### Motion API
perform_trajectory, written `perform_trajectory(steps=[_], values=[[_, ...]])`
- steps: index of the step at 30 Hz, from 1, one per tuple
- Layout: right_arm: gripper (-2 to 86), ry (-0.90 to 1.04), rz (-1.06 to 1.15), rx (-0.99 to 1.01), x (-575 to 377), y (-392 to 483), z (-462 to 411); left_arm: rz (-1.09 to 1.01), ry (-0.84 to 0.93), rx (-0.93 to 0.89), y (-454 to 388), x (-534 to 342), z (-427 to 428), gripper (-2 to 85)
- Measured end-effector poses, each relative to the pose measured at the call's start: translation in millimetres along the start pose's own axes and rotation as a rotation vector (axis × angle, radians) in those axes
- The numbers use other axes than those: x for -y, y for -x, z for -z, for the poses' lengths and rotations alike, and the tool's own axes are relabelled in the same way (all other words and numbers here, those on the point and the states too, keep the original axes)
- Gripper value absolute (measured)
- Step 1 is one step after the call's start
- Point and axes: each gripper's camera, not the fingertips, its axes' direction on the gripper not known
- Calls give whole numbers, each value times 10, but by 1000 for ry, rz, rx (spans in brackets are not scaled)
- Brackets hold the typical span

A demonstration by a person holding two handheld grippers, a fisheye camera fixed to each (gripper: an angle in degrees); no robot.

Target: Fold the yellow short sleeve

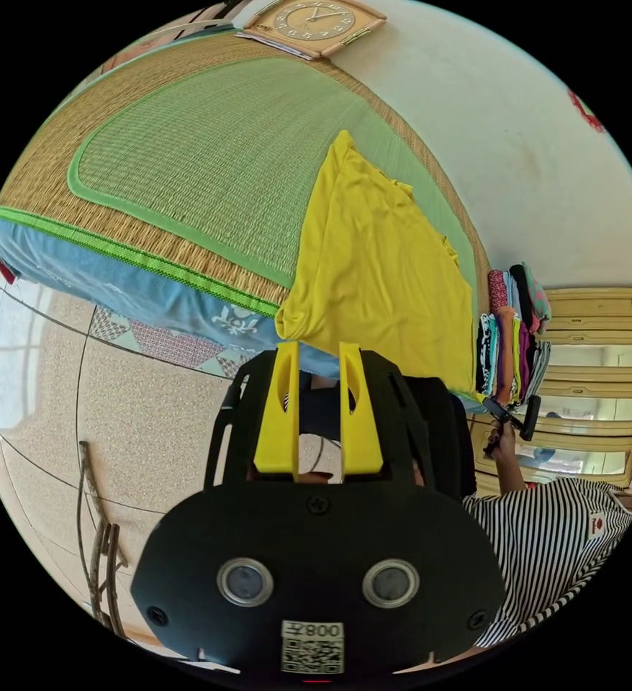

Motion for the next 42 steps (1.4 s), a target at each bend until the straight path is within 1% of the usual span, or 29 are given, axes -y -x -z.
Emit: perform_trajectory(steps=[3, 5, 9, 15, 21, 24, 27, 29, 31, 33, 35, 39, 42], values=[[75, -8, 11, -63, -34, 79, -78, -6, 1, 5, 44, -17, -18, 80], [67, 8, -6, -45, -28, 65, -160, -1, 8, 15, 89, -33, -37, 68], [21, -10, -21, -59, -68, 49, -176, -3, 22, 32, 142, -80, -13, 33], [3, -23, -32, -5, -161, -141, -20, -20, -44, -50, 241, -193, 224, 12], [2, -21, -69, 139, -221, -509, 33, -19, -56, -46, 415, -241, 326, 7], [1, 31, -122, 141, -264, -714, -132, 25, -40, -47, 555, -262, 235, 6], [1, 6, -171, 244, -360, -881, -185, 44, -38, -72, 630, -292, 159, 7], [1, -24, -146, 223, -399, -816, -136, 27, -30, -58, 624, -306, 126, 7], [2, -11, -104, 103, -395, -646, -125, 25, -31, -55, 638, -313, 108, 7], [3, 3, -82, 54, -377, -580, -176, 30, -35, -67, 667, -314, 87, 8], [6, 16, -94, 81, -358, -606, -239, 31, -40, -76, 689, -311, 55, 8], [37, -32, -134, 166, -395, -700, -254, 17, -31, -71, 695, -310, -20, 9], [51, -10, -144, 174, -407, -771, -348, 36, -15, -70, 751, -309, -132, 9]])
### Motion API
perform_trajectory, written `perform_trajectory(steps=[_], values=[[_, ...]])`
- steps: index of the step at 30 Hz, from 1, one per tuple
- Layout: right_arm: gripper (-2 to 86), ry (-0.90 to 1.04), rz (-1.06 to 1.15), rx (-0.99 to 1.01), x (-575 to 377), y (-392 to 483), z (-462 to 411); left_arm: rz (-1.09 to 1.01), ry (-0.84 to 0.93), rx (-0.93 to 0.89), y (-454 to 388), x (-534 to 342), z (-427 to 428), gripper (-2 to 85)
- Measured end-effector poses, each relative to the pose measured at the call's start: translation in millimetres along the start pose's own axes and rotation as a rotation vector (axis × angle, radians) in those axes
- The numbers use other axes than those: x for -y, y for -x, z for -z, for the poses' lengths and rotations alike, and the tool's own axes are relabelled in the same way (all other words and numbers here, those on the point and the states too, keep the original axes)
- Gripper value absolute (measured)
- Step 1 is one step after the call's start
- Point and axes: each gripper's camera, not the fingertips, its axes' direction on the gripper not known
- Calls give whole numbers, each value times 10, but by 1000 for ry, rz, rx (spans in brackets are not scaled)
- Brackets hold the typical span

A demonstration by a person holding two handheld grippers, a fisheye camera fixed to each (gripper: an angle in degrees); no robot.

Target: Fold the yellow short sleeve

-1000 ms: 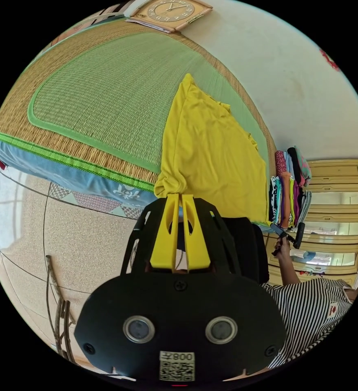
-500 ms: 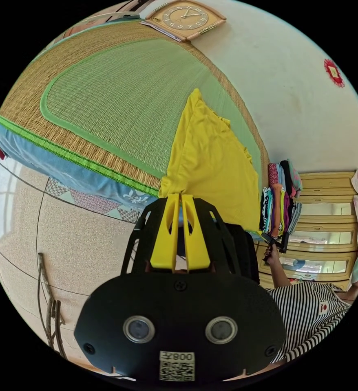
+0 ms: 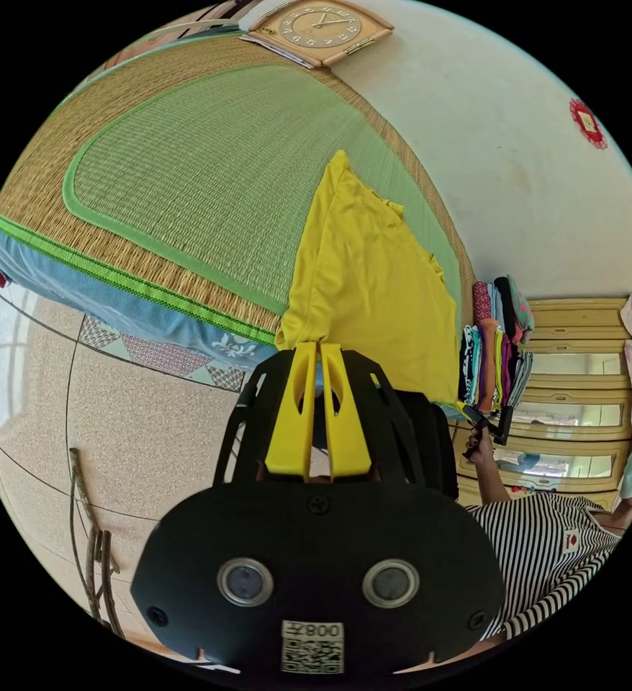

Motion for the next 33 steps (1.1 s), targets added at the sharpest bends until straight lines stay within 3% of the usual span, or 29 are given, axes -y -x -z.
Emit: perform_trajectory(steps=[7, 17, 26, 33], values=[[3, 56, -43, 0, 67, -233, -202, 48, 17, -15, 172, -18, -282, 8], [1, 53, -81, 33, 67, -451, -261, 211, -66, -102, 530, -181, -633, 4], [44, -58, -130, 175, -100, -679, -165, 88, -83, -248, 216, -251, -1251, 14], [42, -6, -116, 161, 28, -733, -359, 116, 2, -154, 137, -286, -1828, 6]])
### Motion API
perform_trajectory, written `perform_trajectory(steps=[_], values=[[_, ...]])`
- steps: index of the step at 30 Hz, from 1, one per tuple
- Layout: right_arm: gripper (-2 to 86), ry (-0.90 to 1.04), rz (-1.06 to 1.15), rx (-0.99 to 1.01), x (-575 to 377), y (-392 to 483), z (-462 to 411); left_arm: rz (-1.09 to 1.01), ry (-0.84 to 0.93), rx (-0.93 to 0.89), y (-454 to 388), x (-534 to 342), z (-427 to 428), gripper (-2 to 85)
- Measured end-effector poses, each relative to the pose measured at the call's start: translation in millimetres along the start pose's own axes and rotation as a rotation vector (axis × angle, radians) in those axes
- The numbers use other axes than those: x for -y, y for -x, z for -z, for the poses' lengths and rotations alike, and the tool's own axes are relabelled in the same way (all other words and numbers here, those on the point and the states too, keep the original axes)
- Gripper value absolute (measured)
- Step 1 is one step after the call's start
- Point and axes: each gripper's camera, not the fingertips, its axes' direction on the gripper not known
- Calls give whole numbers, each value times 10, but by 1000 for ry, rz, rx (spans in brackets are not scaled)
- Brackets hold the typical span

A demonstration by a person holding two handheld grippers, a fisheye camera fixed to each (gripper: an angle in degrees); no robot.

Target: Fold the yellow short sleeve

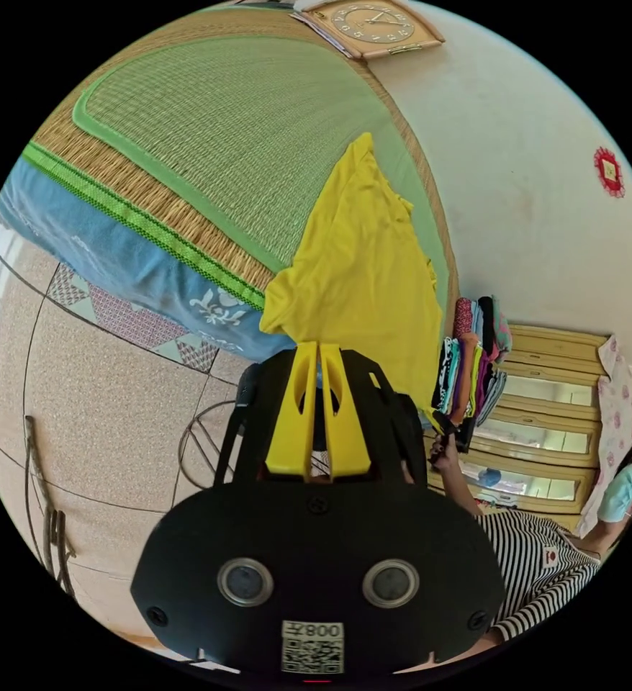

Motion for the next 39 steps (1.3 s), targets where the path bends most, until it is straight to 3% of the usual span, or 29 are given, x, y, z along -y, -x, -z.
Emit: perform_trajectory(steps=[9, 20, 29, 34, 39], values=[[5, -19, 1, 95, -10, -195, 63, -216, -15, -47, -470, -327, -508, 7], [2, -126, 77, 255, -39, -77, 436, -882, 347, -127, -2513, -719, -2807, 77], [3, -153, 186, 330, 110, 252, 605, -1274, 417, 106, -3683, -1495, -4480, 97], [4, -140, 223, 319, 265, 373, 615, -1335, 365, 303, -3825, -1688, -4986, 46], [9, -179, 218, 308, 458, 347, 646, -1208, 307, 233, -3740, -1574, -5054, 26]])
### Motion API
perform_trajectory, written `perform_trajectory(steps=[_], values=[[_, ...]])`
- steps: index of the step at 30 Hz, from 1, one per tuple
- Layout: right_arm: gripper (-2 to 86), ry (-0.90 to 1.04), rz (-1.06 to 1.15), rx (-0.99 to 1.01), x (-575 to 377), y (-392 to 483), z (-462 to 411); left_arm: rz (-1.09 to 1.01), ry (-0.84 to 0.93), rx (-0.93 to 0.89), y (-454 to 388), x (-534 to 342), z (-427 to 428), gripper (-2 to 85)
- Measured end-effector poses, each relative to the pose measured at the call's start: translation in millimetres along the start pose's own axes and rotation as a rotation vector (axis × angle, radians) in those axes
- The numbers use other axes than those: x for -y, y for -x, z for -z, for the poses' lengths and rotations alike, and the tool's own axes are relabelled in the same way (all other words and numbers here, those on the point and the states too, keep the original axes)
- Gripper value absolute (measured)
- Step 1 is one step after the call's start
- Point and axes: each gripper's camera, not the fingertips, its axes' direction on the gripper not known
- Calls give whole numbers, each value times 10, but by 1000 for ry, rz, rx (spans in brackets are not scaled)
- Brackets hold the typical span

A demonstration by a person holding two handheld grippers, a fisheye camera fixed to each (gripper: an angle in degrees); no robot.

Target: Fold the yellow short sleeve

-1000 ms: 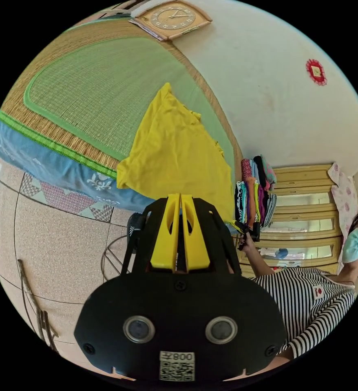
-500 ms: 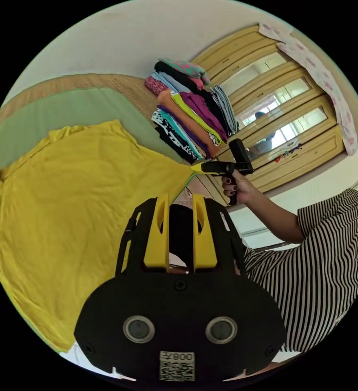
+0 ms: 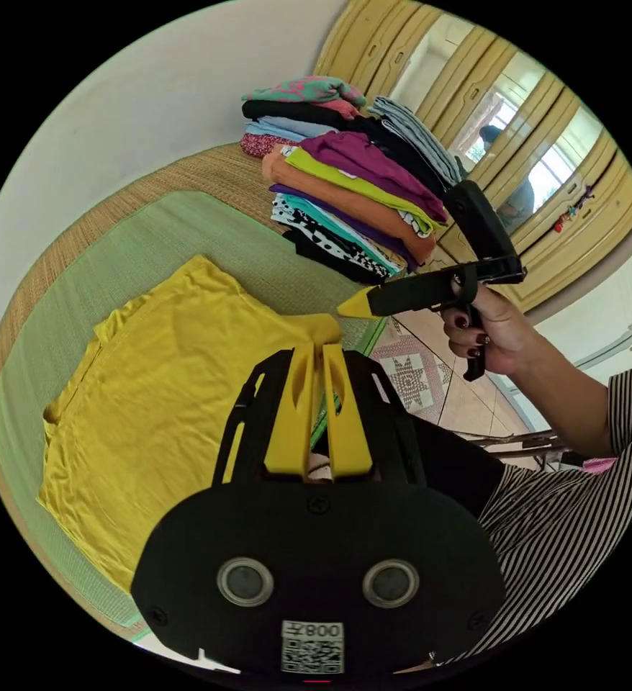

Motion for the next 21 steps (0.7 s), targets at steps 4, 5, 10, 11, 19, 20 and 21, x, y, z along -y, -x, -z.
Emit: perform_trajectory(steps=[4, 5, 10, 11, 19, 20, 21], values=[[33, -39, -68, 3, 327, -285, -61, 145, -100, -90, 250, -96, 29, 23], [39, -38, -79, 2, 391, -332, -89, 174, -122, -108, 307, -117, 31, 23], [76, -16, -167, -8, 1012, -617, -438, 220, -141, -148, 410, -124, -56, 21], [78, -15, -172, -10, 1078, -631, -475, 215, -137, -154, 403, -108, -90, 21], [88, 43, -266, -64, 1764, -829, -890, 169, -115, -191, 312, -8, -258, 21], [88, 49, -270, -70, 1798, -834, -918, 163, -111, -198, 303, -2, -280, 21], [87, 61, -277, -83, 1863, -840, -972, 161, -107, -201, 300, 0, -290, 21]])
